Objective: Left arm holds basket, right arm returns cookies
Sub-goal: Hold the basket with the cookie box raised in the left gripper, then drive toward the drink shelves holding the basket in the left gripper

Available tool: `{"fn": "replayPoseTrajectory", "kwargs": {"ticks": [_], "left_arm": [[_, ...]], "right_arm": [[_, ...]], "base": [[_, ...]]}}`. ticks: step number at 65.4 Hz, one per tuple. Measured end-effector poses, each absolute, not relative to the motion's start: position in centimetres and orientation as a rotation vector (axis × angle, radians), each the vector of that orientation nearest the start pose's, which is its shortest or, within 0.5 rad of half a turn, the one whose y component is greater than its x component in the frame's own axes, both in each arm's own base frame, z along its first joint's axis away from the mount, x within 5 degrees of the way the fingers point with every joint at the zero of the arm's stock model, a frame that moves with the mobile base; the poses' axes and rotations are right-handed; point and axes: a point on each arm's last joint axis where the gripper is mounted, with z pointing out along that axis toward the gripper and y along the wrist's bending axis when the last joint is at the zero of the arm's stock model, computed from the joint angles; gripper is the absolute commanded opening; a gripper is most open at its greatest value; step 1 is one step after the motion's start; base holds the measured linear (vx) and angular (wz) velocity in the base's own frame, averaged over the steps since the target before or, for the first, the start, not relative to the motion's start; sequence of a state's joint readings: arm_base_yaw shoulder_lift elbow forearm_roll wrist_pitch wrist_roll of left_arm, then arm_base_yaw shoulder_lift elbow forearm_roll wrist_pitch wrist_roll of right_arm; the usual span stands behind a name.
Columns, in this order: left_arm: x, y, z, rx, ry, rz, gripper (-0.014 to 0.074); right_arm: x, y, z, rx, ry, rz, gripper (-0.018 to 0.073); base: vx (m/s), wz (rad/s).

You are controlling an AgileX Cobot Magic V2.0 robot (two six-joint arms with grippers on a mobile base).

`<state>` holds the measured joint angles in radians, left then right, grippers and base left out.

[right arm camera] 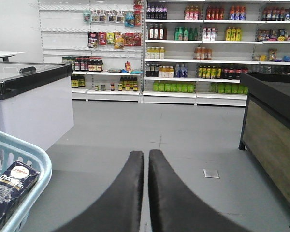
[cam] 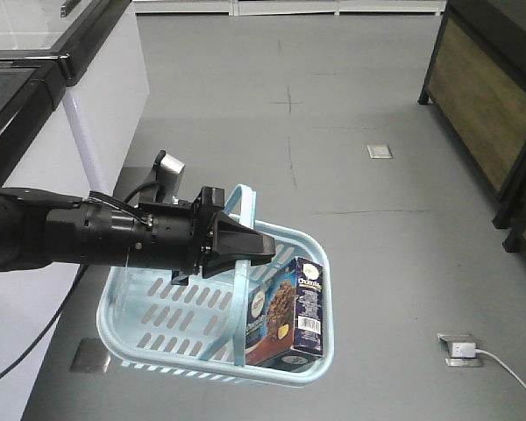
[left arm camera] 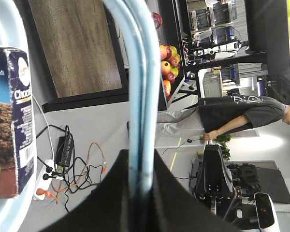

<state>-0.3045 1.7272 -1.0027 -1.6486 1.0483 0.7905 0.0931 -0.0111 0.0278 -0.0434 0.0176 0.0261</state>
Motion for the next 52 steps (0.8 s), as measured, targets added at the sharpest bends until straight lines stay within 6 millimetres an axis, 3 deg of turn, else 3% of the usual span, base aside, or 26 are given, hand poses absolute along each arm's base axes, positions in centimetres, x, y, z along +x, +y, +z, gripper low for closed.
{"fn": "replayPoseTrajectory", "kwargs": {"ticks": [52], "left_arm": [[29.8,-17.56,24.23,0.024,2.317,-1.78,-0.0003]], "right_arm": [[5.64,0.52,20.28,-0.083,1.516,0.06,-0.0006]], "base": [[0.14,0.01]]}}
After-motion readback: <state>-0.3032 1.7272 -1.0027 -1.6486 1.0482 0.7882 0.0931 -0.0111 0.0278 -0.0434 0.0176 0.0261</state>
